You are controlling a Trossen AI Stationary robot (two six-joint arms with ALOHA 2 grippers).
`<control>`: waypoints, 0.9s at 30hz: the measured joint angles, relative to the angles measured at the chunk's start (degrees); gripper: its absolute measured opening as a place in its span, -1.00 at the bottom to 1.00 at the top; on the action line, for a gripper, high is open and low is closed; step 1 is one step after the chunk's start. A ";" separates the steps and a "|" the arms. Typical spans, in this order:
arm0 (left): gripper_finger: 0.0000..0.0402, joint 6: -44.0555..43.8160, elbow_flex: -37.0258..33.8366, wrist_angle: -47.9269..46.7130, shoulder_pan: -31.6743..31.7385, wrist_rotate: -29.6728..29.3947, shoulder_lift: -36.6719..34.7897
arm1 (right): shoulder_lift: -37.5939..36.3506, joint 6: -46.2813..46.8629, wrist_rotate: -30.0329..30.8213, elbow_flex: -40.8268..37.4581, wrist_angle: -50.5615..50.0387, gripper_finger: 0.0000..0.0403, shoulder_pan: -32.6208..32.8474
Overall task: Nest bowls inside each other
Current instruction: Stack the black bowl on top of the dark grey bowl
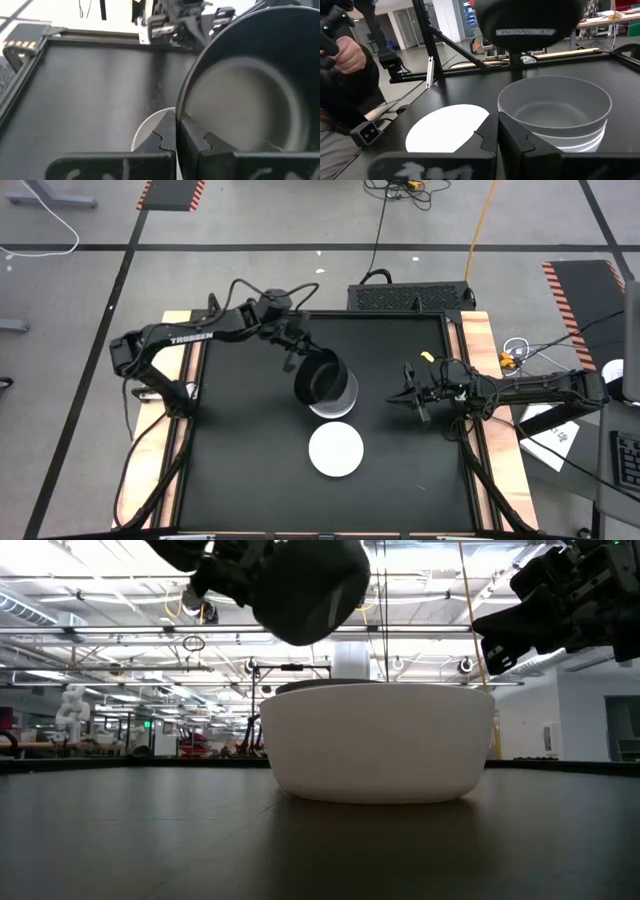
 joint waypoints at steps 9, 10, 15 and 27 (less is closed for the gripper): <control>-0.99 0.46 5.39 -2.99 1.91 -0.66 7.75 | 0.00 -2.40 0.09 0.00 0.03 -1.00 0.00; -0.99 0.41 6.32 -3.98 2.18 -0.70 8.72 | 0.00 -2.42 0.08 0.00 0.02 -1.00 0.00; -0.99 -1.78 13.52 -7.82 2.19 -1.76 14.52 | 0.00 -2.16 0.13 0.00 0.00 -1.00 0.00; -0.99 2.00 23.00 -27.08 -1.46 -14.17 19.23 | 0.02 -2.00 0.20 0.00 -1.51 -1.00 0.00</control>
